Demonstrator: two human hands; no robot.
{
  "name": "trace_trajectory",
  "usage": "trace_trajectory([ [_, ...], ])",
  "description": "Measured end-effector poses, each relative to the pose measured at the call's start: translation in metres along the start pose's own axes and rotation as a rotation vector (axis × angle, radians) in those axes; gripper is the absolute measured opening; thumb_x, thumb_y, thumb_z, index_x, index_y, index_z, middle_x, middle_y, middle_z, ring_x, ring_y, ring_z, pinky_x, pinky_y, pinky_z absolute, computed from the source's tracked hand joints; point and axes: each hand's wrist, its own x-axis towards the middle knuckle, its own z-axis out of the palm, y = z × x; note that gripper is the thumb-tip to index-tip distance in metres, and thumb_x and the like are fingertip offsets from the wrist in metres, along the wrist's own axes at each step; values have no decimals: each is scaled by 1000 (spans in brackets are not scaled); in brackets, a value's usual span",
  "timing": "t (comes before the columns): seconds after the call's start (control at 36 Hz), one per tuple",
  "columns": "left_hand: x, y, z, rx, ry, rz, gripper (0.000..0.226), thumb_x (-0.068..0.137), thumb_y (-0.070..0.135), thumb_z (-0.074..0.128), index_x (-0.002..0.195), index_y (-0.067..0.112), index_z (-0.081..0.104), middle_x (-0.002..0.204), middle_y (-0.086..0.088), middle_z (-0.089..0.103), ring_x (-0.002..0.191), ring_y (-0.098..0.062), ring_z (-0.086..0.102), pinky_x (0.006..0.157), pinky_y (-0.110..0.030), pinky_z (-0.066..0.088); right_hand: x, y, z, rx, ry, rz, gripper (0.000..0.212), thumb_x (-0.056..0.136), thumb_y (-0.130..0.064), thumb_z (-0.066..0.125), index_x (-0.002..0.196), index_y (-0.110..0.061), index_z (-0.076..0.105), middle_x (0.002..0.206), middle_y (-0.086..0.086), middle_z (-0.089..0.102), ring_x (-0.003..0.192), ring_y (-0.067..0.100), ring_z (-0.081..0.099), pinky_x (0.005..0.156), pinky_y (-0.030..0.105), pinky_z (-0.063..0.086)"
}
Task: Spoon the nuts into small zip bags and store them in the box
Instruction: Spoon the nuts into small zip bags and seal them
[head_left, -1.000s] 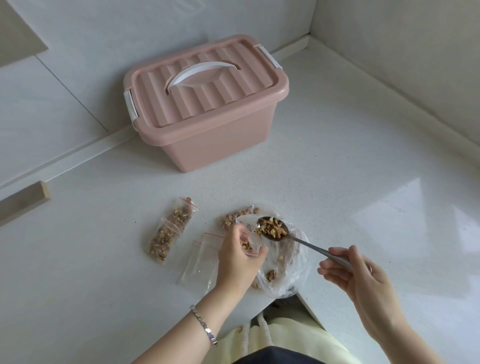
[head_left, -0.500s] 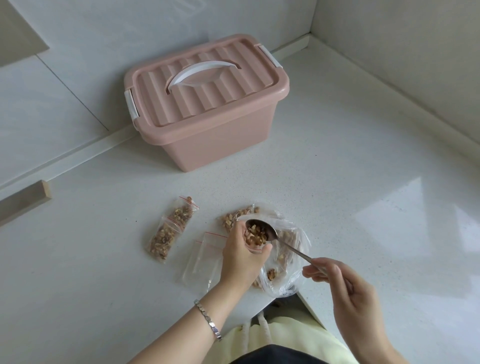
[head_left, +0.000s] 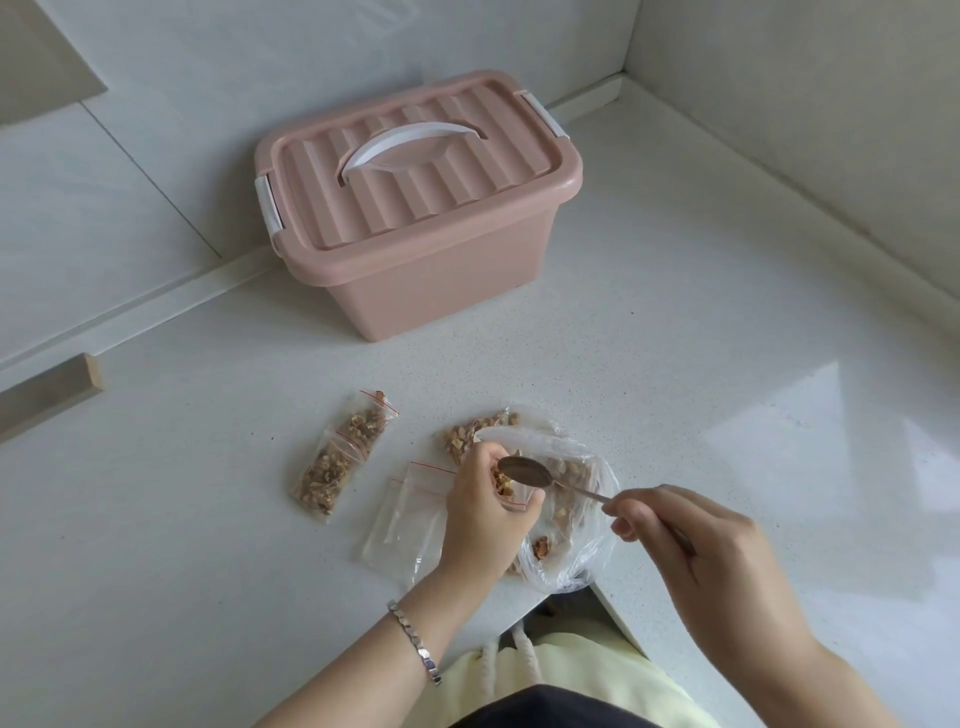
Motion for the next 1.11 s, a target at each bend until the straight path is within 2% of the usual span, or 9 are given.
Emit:
trace_trajectory([
  [0.17, -1, 2, 3, 31, 79, 59, 38, 62, 33, 66, 89, 33, 38, 86, 3, 58, 83, -18, 61, 75, -44, 53, 5, -10, 8, -121, -29, -87, 57, 95, -54, 26, 75, -19, 66, 59, -7, 58, 51, 14, 56, 50, 27, 41],
  [0.31, -7, 4, 6, 56, 151, 7, 46, 65, 3, 70, 96, 25, 44, 89, 2, 61, 86, -19, 59, 80, -47, 50, 7, -23, 16, -301, 8, -138, 57, 98, -48, 22, 67, -19, 61, 56, -9, 52, 47, 13, 47, 42, 22, 37],
  [0.39, -9, 10, 7, 53, 178, -53, 41, 68, 0, 67, 103, 11, 48, 94, 0, 61, 92, -23, 57, 87, -49, 46, 7, -25, 21, -333, 20, -189, 57, 99, -45, 22, 65, -18, 60, 57, -7, 53, 48, 16, 49, 44, 21, 35],
  [0.44, -8, 11, 7, 54, 214, -81, 41, 69, 3, 71, 101, 13, 47, 92, 3, 59, 92, -23, 58, 88, -50, 46, 5, -24, 20, -306, 25, -198, 56, 99, -44, 25, 67, -16, 62, 58, -6, 54, 49, 16, 50, 45, 24, 38],
  [0.56, -8, 8, -4, 75, 231, -77, 45, 72, 6, 72, 91, 25, 36, 87, 11, 49, 86, -20, 58, 88, -52, 46, 3, -14, 7, -91, 45, -17, 57, 95, -54, 26, 73, -16, 63, 61, -6, 58, 53, 14, 57, 51, 30, 45],
  [0.69, -10, 2, -21, 80, 213, -95, 40, 76, 7, 69, 92, 22, 36, 85, 20, 40, 89, -15, 44, 91, -47, 42, -2, 18, 7, 16, 52, 245, 29, 94, -45, 40, 69, -38, 53, 59, -11, 60, 67, 4, 60, 60, 18, 44],
  [0.81, -11, -5, -23, 96, 144, -114, 41, 75, 5, 70, 93, 21, 37, 84, 24, 38, 86, -14, 41, 89, -39, 41, -12, 43, 25, 106, -10, 426, 27, 93, -26, 43, 71, -30, 58, 62, -5, 64, 67, 5, 61, 64, 23, 47],
  [0.97, -9, -23, -16, 12, 1, -177, 48, 76, 5, 69, 102, 29, 37, 99, 10, 54, 89, -15, 57, 76, -27, 46, -20, 60, 47, 266, 29, 566, 27, 95, -18, 43, 78, -25, 62, 72, -6, 68, 73, -2, 61, 64, 4, 44],
  [1.11, -7, -22, -13, -122, 21, -264, 52, 74, 9, 73, 114, 26, 44, 93, 17, 57, 87, -10, 57, 77, -15, 41, -22, 72, 62, 371, 26, 629, 26, 96, -16, 43, 84, -26, 64, 78, -4, 69, 75, 2, 64, 69, 11, 49],
])
